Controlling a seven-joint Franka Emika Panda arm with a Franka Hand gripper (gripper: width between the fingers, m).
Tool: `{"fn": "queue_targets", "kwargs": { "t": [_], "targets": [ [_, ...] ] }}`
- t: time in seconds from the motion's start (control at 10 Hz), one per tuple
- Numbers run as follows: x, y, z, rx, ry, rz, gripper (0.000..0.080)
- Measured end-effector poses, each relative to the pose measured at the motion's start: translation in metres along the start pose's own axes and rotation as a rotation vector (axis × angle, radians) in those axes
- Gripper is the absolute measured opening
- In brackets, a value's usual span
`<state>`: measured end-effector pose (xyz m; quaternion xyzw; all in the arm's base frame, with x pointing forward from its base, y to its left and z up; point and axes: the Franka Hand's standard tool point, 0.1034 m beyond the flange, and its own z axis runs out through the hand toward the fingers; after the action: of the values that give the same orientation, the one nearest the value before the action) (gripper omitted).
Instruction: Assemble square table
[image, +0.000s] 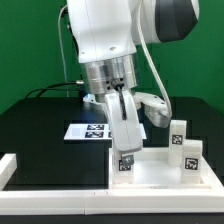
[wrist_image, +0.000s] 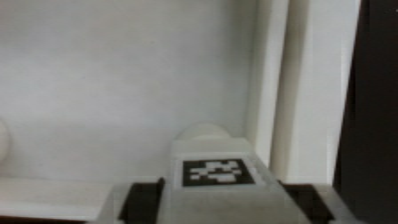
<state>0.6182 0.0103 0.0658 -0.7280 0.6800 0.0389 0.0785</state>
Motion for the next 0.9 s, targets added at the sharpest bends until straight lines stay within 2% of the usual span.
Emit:
{"fn": "queue_targets", "kwargs": {
  "t": [0.4, 0.6, 0.8, 0.9],
  "targets": [
    [-0.0016, -0.0014, -0.0002, 0.01, -0.018, 0.293, 0.0292],
    [0.0072, -0.0008, -0.0012, 0.023, -0.025, 0.465, 0.0292],
    [0.0076, -0.0006, -0.0015, 0.024, -0.019, 0.499, 0.0292],
    [0.0073, -0.0004, -0.0013, 0.023, -0.019, 0.519, 0.0322]
  ]
}}
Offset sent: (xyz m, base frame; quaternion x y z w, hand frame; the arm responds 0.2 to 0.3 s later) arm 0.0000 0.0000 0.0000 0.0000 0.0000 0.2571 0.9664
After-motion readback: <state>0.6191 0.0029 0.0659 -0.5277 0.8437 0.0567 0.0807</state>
